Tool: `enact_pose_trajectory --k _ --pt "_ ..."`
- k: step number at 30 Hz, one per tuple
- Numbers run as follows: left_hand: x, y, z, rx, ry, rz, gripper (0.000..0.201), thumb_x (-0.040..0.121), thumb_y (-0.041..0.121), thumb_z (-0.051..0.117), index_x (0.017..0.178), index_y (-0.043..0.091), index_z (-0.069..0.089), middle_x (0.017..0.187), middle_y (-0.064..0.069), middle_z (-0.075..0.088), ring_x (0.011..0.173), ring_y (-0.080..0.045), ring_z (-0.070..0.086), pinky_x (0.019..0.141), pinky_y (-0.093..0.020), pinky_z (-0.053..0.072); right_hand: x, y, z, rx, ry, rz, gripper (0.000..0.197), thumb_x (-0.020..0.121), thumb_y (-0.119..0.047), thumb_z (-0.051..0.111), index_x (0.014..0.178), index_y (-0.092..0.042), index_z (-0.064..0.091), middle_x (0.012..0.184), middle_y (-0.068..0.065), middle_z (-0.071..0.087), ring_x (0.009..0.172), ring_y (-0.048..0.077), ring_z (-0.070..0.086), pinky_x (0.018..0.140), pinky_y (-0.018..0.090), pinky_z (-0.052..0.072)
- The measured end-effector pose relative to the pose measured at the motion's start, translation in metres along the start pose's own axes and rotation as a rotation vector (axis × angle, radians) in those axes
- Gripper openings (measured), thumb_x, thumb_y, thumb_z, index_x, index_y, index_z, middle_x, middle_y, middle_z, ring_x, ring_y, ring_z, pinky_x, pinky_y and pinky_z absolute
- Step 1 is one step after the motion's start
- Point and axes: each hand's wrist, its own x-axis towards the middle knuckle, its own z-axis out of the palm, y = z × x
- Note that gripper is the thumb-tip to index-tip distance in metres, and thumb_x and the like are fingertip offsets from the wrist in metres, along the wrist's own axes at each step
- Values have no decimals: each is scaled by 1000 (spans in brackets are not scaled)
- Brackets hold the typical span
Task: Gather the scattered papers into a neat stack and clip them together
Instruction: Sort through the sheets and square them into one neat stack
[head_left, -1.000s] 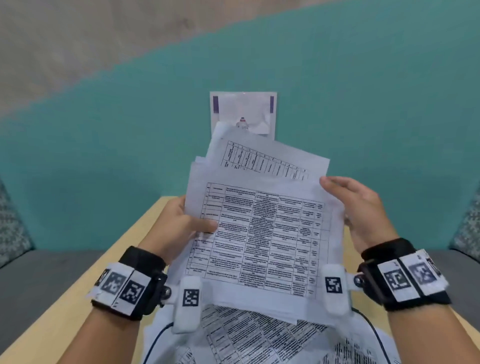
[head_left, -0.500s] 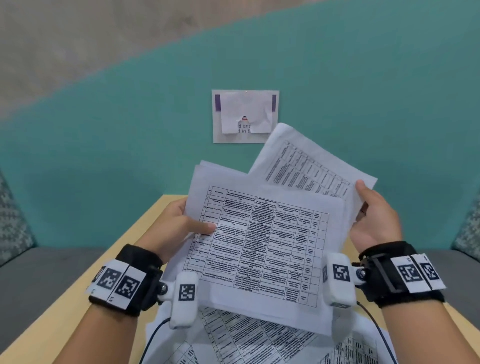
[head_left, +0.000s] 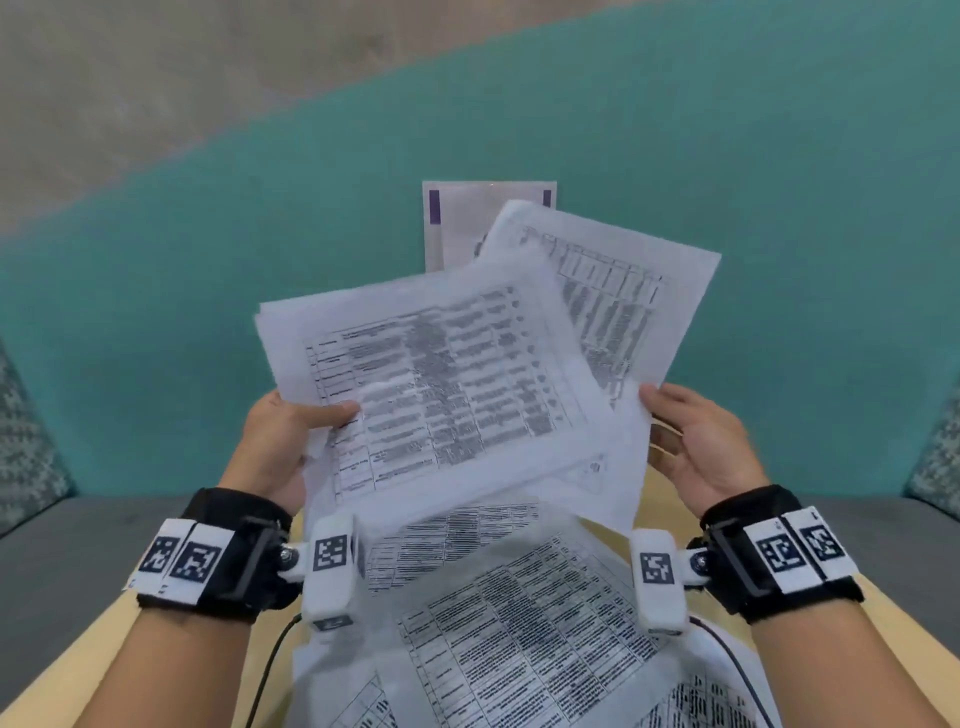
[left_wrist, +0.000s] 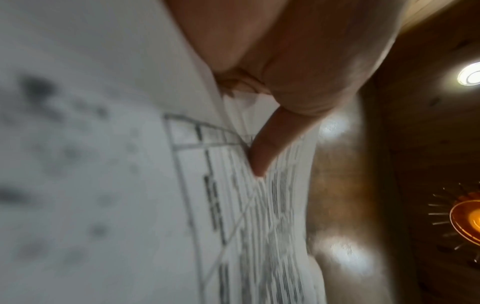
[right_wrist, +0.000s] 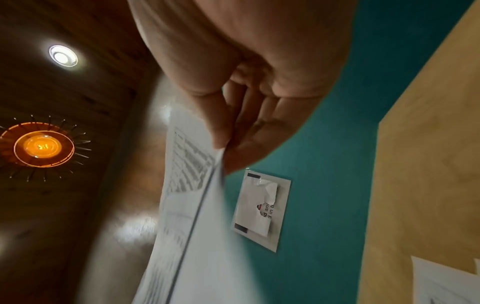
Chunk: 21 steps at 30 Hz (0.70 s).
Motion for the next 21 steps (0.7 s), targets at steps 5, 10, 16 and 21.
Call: enact_pose_trajectory --k 5,10,16,21 --pt "11 3 -18 -63 440 106 34 82 -12 70 112 5 67 111 -12 74 99 -29 72 94 -44 56 4 -3 -7 44 301 -132 14 99 -13 60 87 -20 60 82 0 64 63 12 56 55 25 46" --pt "14 1 -29 6 643 230 46 83 -8 71 124 11 62 119 -9 70 107 -29 69 99 -43 55 3 0 -7 121 322 -111 20 98 -9 60 81 -19 58 90 7 64 72 15 59 67 30 53" --pt "9 -8 6 -150 451 157 47 86 -12 65 129 5 56 123 -15 68 108 -33 68 99 -48 55 -6 18 23 81 209 -23 3 97 -11 62 97 -11 66 114 13 70 98 27 68 93 42 56" --pt "-1 -29 43 -267 252 29 50 79 -9 55 128 0 63 119 -18 74 103 -36 72 93 -50 58 -23 48 50 163 82 196 38 99 -26 58 132 -7 59 126 14 68 113 36 66 101 56 49"
